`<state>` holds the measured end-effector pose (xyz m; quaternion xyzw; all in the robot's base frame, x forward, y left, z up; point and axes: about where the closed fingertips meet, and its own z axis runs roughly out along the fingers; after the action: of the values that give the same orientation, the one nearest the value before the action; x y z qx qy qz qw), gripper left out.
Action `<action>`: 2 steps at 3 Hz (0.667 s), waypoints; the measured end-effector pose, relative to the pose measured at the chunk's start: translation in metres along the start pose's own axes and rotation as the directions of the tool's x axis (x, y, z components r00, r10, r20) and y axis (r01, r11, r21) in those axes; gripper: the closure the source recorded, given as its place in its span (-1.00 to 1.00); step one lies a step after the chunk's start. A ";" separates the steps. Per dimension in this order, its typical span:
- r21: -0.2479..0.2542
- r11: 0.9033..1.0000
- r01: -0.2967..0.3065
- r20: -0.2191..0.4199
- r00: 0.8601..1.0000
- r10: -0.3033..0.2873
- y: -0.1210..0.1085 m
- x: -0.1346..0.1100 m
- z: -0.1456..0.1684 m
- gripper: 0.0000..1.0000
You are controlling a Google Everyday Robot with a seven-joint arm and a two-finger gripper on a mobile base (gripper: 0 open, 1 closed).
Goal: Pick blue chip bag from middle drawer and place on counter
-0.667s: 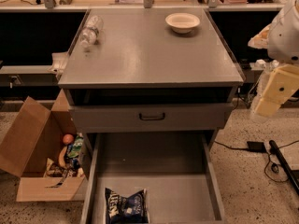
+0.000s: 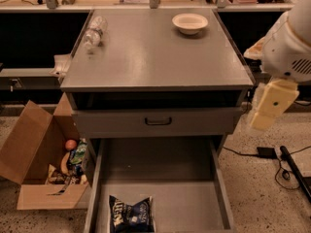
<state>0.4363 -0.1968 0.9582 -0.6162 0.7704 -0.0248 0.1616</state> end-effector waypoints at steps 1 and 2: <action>-0.036 0.999 -0.017 0.044 0.999 0.018 0.027 -0.021 0.044 -1.00; -0.036 0.999 -0.017 0.044 0.999 0.018 0.027 -0.021 0.044 -1.00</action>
Offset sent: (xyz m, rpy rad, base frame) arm -0.0067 0.0265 -0.0267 0.0462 0.0155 0.0037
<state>0.4274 -0.1636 0.9143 -0.6126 0.7723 0.0040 0.1682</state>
